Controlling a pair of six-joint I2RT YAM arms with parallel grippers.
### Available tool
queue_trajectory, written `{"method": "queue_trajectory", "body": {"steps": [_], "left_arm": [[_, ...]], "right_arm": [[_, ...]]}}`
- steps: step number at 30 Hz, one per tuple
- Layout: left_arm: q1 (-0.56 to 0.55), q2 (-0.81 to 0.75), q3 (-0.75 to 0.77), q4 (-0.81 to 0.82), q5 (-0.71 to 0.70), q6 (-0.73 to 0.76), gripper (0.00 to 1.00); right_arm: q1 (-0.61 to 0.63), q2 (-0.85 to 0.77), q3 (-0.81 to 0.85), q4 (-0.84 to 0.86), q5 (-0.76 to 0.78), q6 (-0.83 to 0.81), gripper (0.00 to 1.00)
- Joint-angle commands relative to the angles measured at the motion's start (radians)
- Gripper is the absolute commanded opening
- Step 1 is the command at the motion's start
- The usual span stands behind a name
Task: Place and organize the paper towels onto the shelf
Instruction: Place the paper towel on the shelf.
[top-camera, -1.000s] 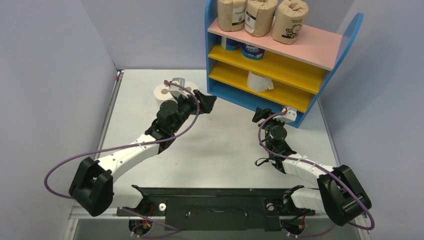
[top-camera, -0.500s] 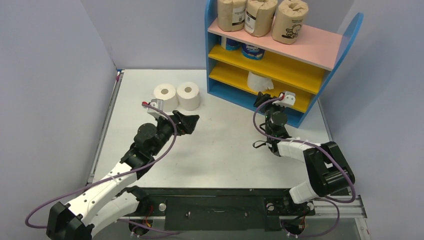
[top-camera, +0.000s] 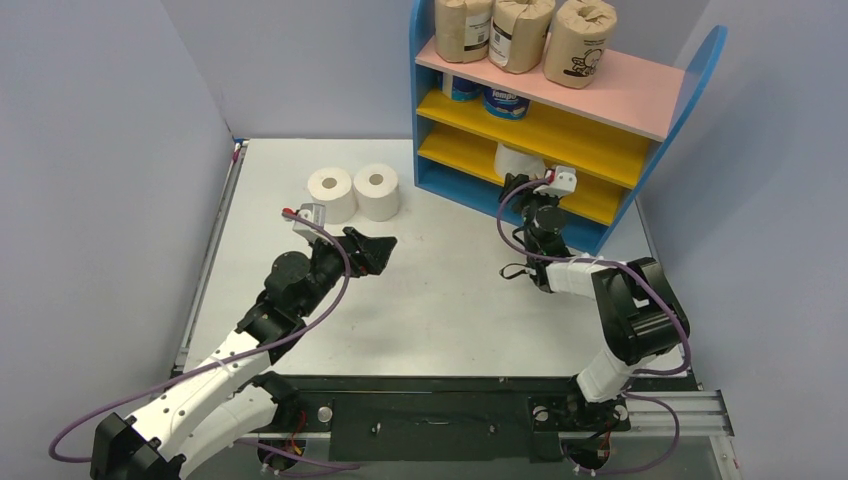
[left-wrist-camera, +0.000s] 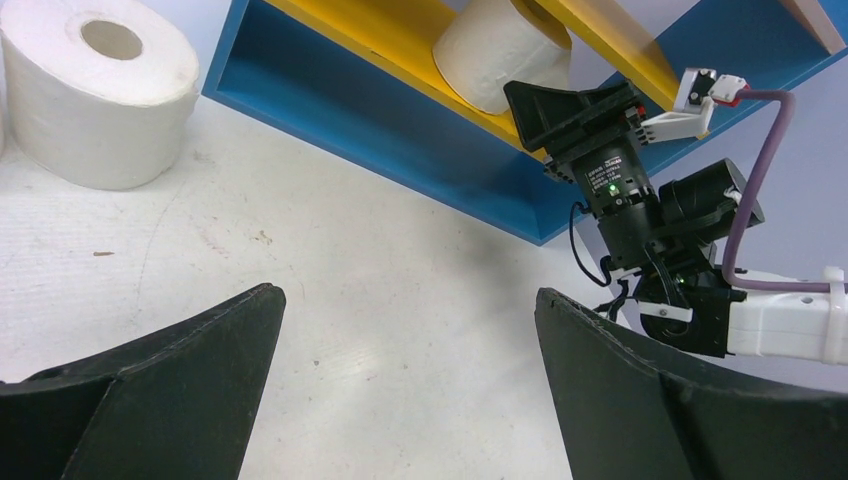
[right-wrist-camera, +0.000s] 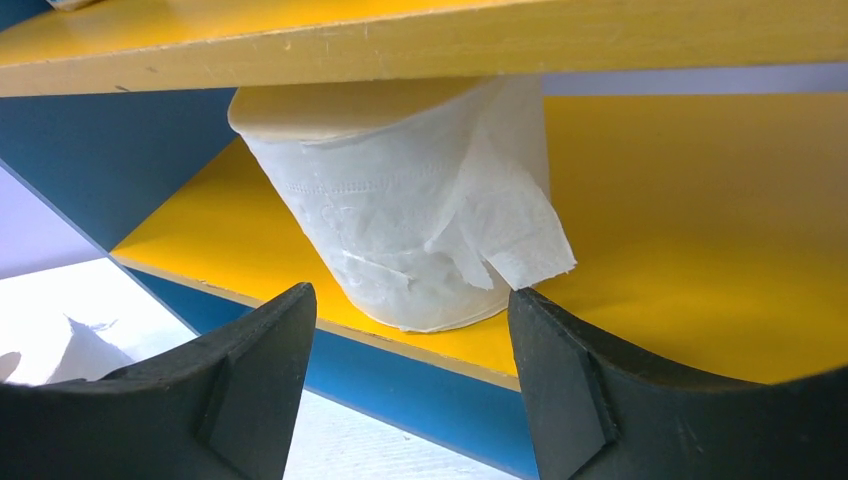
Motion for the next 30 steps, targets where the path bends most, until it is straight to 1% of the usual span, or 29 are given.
{"method": "queue_trajectory", "body": {"steps": [1,15,30], "left_arm": [[0.005,-0.007,0.000,0.018,0.020,-0.002,0.96],[0.003,0.019,0.014,0.038,0.052,-0.002,0.96],[-0.007,0.047,0.016,0.058,0.063,-0.009,0.96]], "right_arm": [[-0.013,0.030,0.061,0.037,-0.052,-0.010,0.66],[-0.006,0.127,0.177,-0.018,-0.112,-0.005,0.64],[0.051,0.190,0.281,-0.076,-0.151,-0.028,0.64]]}}
